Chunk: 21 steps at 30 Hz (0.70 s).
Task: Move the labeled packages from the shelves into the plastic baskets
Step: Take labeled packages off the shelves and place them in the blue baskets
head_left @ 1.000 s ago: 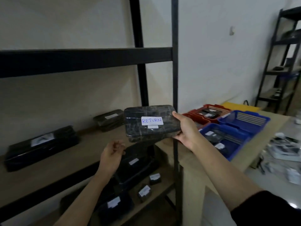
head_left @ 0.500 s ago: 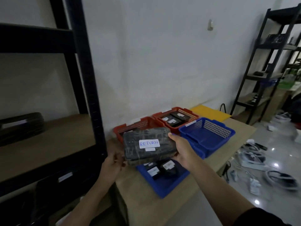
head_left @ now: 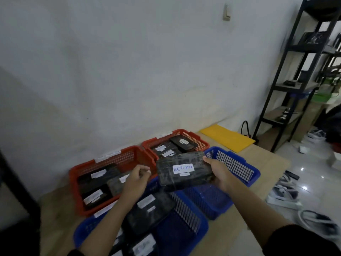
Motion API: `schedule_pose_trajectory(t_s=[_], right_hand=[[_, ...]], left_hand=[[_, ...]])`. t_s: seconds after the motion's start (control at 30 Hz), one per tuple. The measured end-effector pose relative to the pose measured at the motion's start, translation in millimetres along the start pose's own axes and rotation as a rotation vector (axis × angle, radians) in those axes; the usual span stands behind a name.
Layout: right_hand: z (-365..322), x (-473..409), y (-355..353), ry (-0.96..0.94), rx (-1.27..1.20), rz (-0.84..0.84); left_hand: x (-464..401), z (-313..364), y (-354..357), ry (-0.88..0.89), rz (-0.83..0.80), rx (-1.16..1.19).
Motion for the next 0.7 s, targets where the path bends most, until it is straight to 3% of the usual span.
schedule_pose_trajectory(t_s=[0.2, 0.33, 0.7], right_hand=[[-7, -100, -44, 0.087, 0.02, 0.027], [0, -156, -72, 0.136, 0.069, -0.011], [73, -250, -78, 0.213, 0.348, -0.335]], left_hand=[[-55, 16, 80, -0.062, -0.061, -0.03], [-78, 17, 107, -0.097, 0.01, -0.053], [-61, 1, 165, -0.22, 0.245, -0.213]])
Point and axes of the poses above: each hand's wrist, its own x-axis away from the middle knuckle, its own y-axis out of the palm, z = x × y, the point moved 4 cm from there along -x, towards the middle knuckle, and after that the axes turned 8 degrees about -y, right-handed, at the moved point
